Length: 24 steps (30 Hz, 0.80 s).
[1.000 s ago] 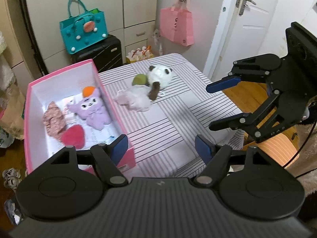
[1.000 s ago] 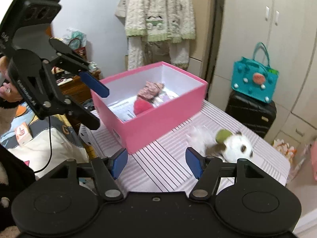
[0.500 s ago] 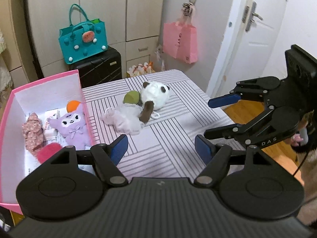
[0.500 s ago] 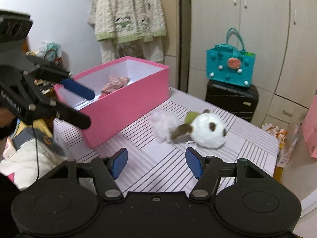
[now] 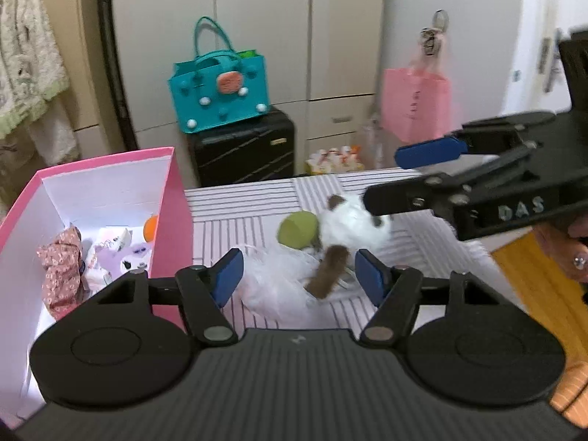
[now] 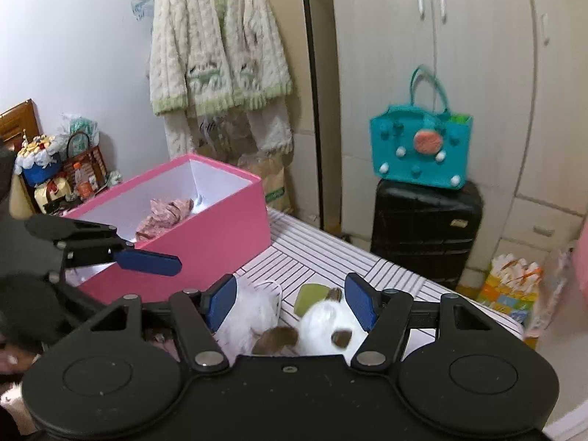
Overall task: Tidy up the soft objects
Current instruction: 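Grasp the green sponge ball with the right gripper while the left grasps the mesh puff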
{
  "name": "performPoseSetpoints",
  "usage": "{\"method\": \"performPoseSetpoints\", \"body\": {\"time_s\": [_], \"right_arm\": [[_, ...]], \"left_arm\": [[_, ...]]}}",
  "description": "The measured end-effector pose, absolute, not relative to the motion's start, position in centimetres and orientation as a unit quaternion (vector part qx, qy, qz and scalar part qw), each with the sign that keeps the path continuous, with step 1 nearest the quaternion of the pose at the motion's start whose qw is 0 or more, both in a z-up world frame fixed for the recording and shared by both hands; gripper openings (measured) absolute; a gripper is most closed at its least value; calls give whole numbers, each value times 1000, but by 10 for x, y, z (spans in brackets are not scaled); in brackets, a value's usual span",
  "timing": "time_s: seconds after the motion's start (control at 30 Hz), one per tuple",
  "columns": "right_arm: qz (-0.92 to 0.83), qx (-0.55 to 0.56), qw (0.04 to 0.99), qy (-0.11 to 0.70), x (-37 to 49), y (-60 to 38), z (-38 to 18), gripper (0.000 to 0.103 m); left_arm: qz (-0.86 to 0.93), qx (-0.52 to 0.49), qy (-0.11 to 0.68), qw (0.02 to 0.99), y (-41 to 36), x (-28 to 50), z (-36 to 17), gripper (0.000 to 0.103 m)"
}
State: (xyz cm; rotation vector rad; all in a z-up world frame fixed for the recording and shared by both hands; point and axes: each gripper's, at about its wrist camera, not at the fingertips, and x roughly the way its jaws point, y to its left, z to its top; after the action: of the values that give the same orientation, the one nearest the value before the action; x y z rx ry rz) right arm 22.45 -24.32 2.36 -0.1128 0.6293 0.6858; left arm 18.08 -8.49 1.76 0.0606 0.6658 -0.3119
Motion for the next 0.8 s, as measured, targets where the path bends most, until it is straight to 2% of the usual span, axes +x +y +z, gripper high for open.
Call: {"method": "performPoseSetpoints", "body": {"time_s": [0.33,0.47,0.8], "right_arm": [[351,-46,848,394,322,-222,-14,76],[366,-44,820,439,341,-214,-32,71],[361,-52,793,488,353,-205,-64,69]], "left_arm": [[-93,41,329,939,-109,231,-13,64],[-80,13,354,932,-106,243,-26,64],[-56,-13,356,933,-103,238,-44,63]]}}
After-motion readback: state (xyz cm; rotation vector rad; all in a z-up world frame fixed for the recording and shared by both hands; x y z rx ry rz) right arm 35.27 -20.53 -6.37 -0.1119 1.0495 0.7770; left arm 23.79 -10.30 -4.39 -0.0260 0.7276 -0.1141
